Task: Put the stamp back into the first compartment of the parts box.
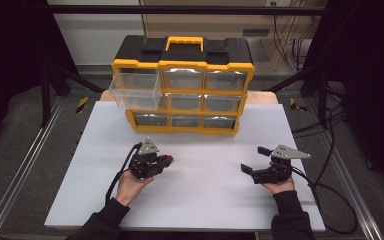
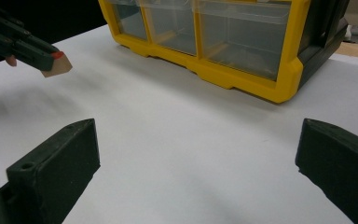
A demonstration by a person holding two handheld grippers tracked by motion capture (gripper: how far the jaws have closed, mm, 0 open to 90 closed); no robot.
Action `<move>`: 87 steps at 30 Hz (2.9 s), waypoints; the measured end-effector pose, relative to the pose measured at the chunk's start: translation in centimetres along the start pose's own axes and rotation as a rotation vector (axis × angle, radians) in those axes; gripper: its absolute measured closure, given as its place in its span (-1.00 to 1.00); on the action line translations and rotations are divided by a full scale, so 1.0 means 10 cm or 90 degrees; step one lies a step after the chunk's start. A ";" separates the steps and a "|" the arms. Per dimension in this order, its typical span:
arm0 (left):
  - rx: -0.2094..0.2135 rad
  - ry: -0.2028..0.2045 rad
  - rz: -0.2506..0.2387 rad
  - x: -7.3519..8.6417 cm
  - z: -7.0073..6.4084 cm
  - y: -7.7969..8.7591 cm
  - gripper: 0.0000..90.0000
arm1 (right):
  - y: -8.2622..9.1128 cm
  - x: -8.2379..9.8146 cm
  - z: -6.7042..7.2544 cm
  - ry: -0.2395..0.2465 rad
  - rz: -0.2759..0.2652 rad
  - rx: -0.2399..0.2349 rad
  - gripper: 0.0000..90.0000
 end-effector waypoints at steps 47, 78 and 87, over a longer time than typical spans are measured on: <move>-0.040 -0.015 -0.048 -0.16 0.06 0.50 0.69 | -0.01 0.00 0.01 0.002 0.003 -0.002 -1.00; -0.059 -0.016 -0.083 -0.26 0.07 0.83 0.69 | -0.01 0.01 0.01 0.001 0.006 -0.003 -1.00; -0.061 -0.012 -0.101 -0.28 0.08 0.94 0.69 | -0.02 0.01 0.01 0.003 0.007 -0.003 -1.00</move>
Point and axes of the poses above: each handheld gripper's, and its own axes: y roughly backward along the jaws, x roughly out of its underside, z roughly to its left, the point moved 1 cm from there along -y, roughly forward along the jaws, and after that the axes turned 13 degrees about x, right-handed, at the moved point
